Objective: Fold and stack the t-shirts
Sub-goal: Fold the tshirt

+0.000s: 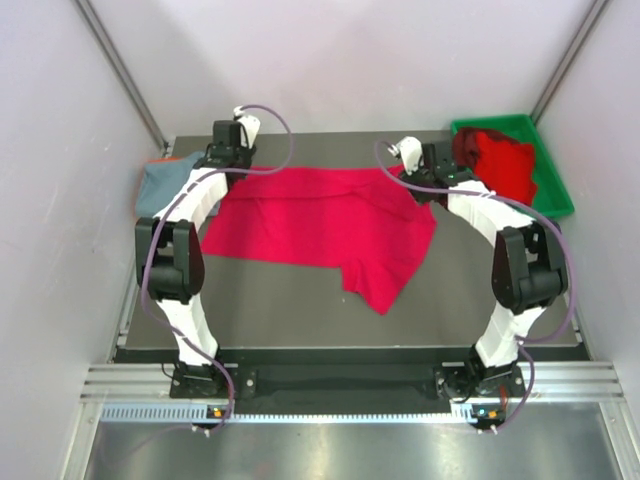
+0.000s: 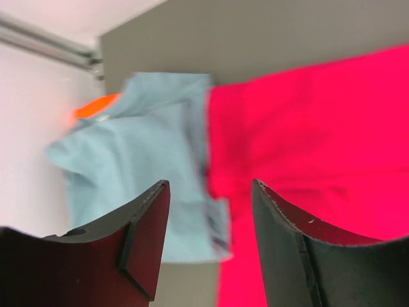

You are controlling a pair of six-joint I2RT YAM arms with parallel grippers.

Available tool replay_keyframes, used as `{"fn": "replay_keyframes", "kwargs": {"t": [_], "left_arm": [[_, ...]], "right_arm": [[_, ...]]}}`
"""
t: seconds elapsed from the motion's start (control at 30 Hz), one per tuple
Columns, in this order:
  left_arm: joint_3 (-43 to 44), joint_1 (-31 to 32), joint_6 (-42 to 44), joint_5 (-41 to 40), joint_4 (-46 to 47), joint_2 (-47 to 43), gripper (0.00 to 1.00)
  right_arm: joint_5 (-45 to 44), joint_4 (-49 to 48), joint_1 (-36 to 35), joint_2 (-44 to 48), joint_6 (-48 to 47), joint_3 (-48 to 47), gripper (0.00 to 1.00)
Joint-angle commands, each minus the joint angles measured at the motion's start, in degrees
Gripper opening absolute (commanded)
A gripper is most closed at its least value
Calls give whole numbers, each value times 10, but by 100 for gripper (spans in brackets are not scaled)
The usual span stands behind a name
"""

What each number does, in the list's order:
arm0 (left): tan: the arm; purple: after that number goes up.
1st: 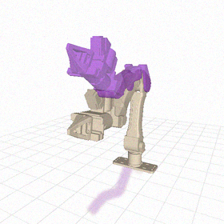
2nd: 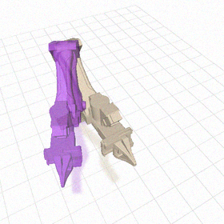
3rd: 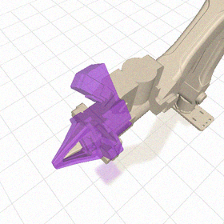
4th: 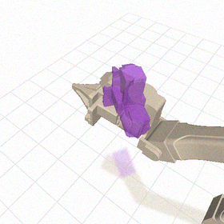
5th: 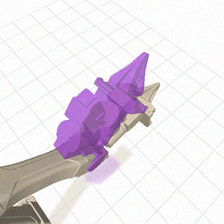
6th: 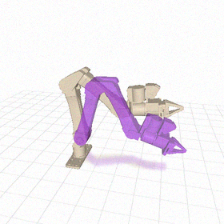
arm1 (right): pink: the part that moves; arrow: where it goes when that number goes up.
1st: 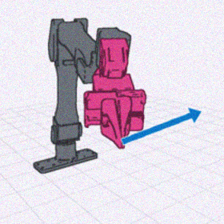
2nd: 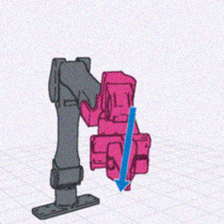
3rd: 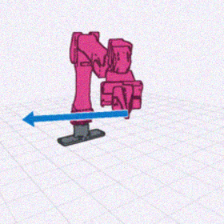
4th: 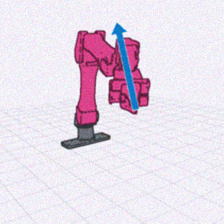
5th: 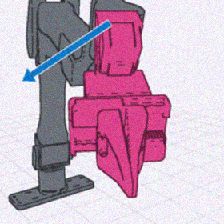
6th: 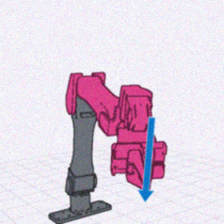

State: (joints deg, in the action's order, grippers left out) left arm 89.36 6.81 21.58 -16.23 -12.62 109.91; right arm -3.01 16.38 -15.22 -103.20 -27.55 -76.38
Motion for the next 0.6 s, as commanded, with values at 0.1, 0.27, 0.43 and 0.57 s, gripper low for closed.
{"fn": "replay_keyframes", "kwargs": {"t": [0.1, 0.27, 0.43, 0.57], "left_arm": [[-29, 29, -110, 120, -140, -51, 58], [-1, 29, -162, 192, -244, -12, 57], [23, 29, -182, 216, -314, 21, 57], [33, 29, -194, 223, -339, 36, 57]], "right_arm": [[52, 23, -5, 67, 92, -11, 45], [115, 50, -2, 51, 184, -18, 48], [178, 52, 17, 32, 295, 10, 49], [223, 51, 34, 15, 388, 46, 49]]}}
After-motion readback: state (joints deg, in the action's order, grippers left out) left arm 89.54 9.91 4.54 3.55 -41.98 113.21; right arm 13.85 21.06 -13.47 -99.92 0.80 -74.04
